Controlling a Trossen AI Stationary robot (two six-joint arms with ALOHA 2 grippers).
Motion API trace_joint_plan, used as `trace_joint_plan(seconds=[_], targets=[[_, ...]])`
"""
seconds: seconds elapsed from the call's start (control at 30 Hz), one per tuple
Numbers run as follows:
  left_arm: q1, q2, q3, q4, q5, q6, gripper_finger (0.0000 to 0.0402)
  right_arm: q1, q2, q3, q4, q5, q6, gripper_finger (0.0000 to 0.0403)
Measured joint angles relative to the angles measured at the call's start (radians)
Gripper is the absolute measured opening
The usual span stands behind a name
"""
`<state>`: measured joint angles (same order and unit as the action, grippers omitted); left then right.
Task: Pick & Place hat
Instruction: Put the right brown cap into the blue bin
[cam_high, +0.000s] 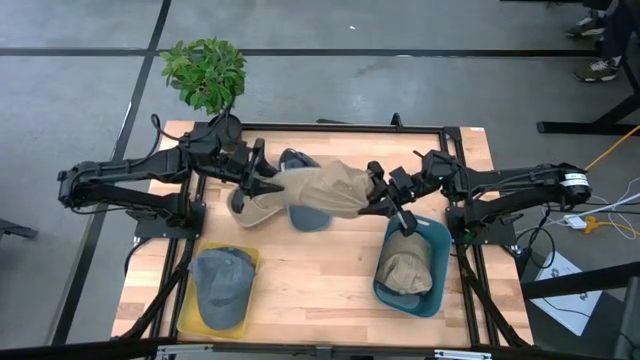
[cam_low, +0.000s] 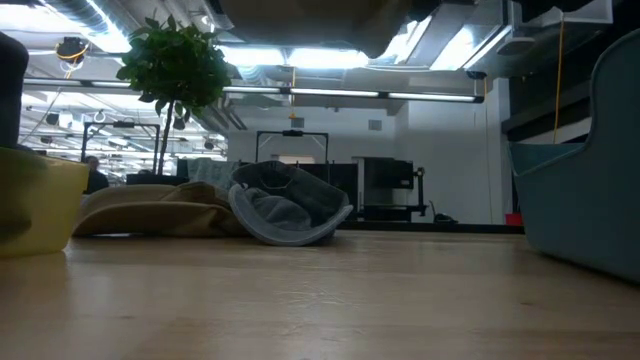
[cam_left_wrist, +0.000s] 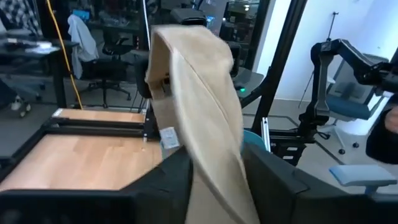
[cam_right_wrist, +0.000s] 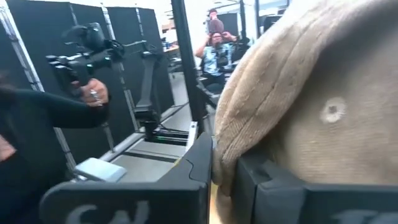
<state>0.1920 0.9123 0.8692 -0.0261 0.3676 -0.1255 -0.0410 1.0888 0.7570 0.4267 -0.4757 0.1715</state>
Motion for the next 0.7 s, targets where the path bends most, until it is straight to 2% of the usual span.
trace_joint_plan(seconds=[0.17,0.3,0.5,0.63,0.7], targets=[[0.012,-0.016,0.000,0.000,-0.009,0.086,0.0195,0.000,-0.001,0.000,-0.008,-0.023,0.075,0.0030],[0.021,-0.022,0.000,0.001,-0.010,0.145,0.0220,0.000,-0.001,0.000,-0.014,-0.046,0.136,0.0029],[-0.029,0.034,0.000,0.045,-0.009,0.184,0.0224,-0.007,-0.001,0.000,-0.099,-0.030,0.169,0.0029],[-0.101,0.116,0.000,0.103,-0.013,0.337,0.0218,-0.009,0.000,0.000,-0.186,0.016,0.170,0.0030],[-0.130,0.160,0.000,0.133,-0.054,0.417,0.0215,-0.009,0.000,0.000,-0.210,0.024,0.169,0.0030]])
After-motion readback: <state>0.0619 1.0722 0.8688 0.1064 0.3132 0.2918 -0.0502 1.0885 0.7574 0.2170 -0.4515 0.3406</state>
